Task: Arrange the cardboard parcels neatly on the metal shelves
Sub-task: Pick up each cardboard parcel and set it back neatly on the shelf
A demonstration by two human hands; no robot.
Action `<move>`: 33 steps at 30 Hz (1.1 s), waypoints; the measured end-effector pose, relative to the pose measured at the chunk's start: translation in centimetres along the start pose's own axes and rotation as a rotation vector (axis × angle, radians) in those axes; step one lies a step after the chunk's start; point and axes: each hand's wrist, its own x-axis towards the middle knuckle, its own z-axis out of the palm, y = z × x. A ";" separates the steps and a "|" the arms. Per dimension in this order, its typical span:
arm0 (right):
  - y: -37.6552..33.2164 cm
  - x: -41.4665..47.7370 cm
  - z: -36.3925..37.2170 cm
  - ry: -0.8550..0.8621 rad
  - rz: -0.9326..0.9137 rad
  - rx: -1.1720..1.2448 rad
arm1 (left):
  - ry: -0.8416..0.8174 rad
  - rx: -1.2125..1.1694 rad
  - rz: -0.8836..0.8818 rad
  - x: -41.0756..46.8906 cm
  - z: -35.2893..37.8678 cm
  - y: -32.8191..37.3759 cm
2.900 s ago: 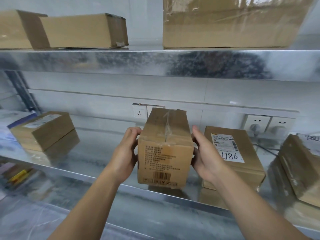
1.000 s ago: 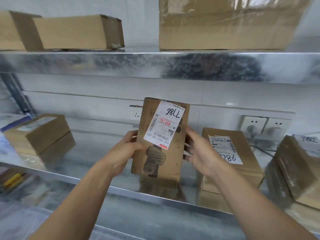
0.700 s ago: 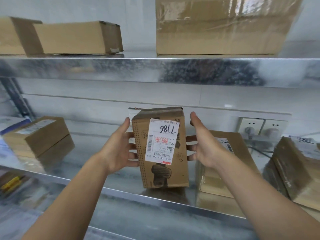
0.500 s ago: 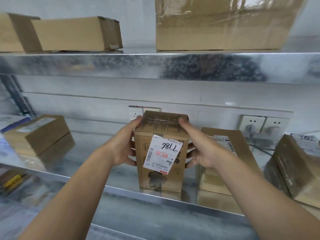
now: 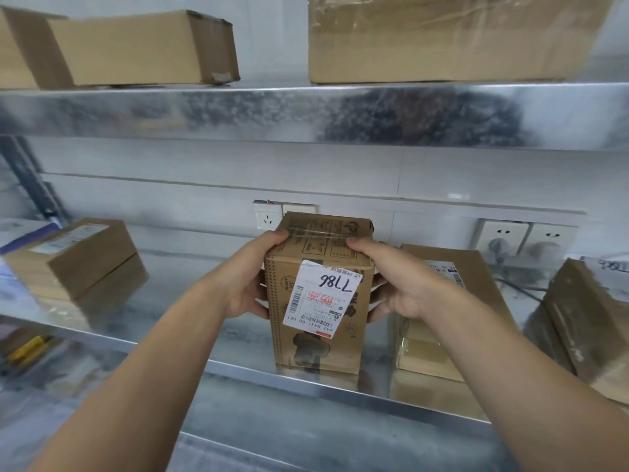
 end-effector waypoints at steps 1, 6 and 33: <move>0.0 0.0 -0.2 -0.001 0.003 0.015 | -0.001 -0.015 -0.013 0.1 -0.3 -0.1; 1.3 0.4 -1.5 -0.010 0.020 0.243 | 0.183 -0.101 -0.054 1.6 -2.1 -4.1; 7.1 4.9 1.3 0.074 0.045 0.101 | 0.355 0.206 0.052 3.8 -4.5 -4.9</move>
